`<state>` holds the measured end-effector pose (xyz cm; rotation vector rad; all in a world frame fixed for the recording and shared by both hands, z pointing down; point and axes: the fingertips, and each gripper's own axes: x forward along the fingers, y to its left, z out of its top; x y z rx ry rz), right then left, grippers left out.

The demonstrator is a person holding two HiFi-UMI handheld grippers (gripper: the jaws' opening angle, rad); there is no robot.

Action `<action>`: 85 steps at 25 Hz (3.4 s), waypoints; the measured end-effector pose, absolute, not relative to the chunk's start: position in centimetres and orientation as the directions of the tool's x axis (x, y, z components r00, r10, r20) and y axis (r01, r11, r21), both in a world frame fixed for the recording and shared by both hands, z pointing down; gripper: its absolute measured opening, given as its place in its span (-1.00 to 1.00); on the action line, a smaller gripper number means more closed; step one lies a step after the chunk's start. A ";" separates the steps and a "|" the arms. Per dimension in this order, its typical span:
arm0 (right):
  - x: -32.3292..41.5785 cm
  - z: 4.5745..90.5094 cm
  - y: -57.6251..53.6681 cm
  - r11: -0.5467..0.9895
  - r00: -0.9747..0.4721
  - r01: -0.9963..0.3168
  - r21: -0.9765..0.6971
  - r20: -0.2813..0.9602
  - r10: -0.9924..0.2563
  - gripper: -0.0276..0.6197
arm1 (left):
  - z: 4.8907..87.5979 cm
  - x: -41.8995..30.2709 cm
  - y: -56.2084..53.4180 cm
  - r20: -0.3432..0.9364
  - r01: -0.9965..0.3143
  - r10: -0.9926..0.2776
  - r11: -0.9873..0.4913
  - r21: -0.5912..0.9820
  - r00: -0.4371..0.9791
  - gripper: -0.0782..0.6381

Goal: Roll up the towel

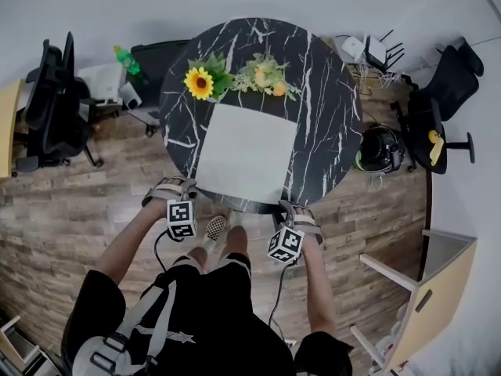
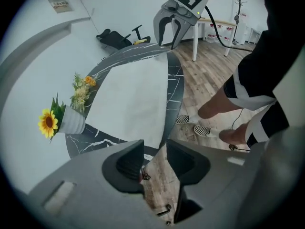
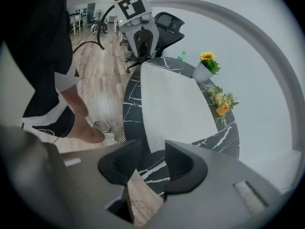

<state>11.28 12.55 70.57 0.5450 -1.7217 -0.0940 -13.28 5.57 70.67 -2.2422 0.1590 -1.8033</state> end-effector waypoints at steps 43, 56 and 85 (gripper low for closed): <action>12.1 73.5 12.2 0.904 -0.121 -0.242 0.353 0.913 -0.389 -0.83 | 73.7 -13.0 5.6 0.973 0.126 -0.164 -0.975 -0.185 0.160 -0.69; 11.6 71.9 14.4 0.905 -0.155 -0.297 0.305 0.919 -0.361 -0.84 | 72.0 -13.6 7.1 0.976 0.107 -0.125 -0.984 -0.146 0.177 -0.70; 13.6 73.5 8.1 0.889 -0.157 -0.347 0.298 0.916 -0.368 -0.83 | 73.2 -11.8 1.3 0.983 0.069 -0.125 -0.988 -0.135 0.137 -0.68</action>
